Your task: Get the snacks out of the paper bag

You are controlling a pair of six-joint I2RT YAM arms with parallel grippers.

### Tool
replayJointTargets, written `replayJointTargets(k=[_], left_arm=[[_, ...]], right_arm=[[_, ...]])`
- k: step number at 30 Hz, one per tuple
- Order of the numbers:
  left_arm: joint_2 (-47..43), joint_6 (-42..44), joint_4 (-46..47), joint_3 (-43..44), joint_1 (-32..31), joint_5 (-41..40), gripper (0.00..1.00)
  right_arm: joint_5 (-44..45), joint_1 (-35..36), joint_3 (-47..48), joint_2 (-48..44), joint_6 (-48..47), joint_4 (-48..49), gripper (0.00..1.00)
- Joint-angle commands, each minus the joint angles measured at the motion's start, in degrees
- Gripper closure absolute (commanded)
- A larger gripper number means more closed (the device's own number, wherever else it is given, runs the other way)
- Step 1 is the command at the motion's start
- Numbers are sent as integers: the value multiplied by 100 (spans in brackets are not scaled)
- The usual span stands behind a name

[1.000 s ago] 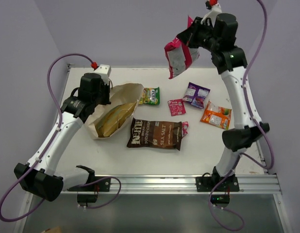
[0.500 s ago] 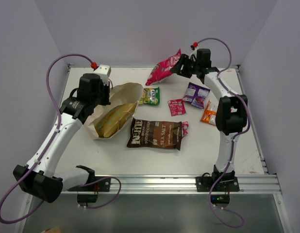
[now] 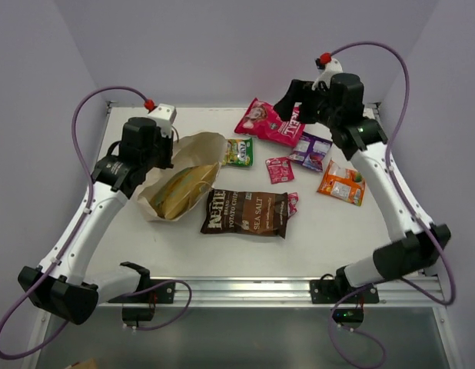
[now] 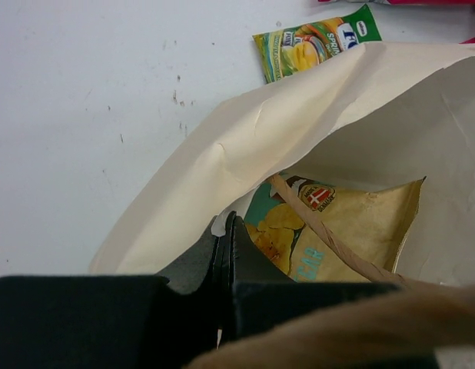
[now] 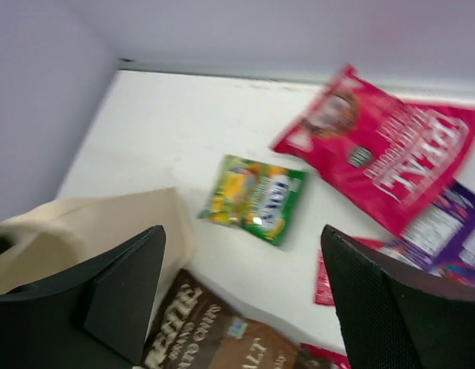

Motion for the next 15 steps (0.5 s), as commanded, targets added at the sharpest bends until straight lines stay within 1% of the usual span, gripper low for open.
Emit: replayJointTargets(k=[1,3,4,5,6,7,10,11,15], left_arm=[[-172,259,-266,241,46,31,100],[-190,259,-310,329,46,57,100],[-216,259,-336,356,46,101,100],[-234,268,-336,365,37,171,100],[-260,268,-336,365,28,215,100],[-269,312,-336,365,11,242,100],[-304,338,-362,321,-42,365,100],[-322,347,-371,303,-51,409,100],[-357,452,-363,215,-113,418,100]], right_arm=[[-45,1096,90,-764,-612,-333,15],[-379,1582,46,-906,-743,-246,15],[-397,2063,63,-915,-770,-254,15],[-485,2303,150,-872,-1040,-315,15],[-459,2827,203,-810,-1200,-342,15],[-372,3076,291,-636,-1349,-368,15],[-284,3770,353,-292,-2227,-535,15],[-240,3895,327,-91,-2438,-535,9],[146,4475,116,280,-3660,-273,8]])
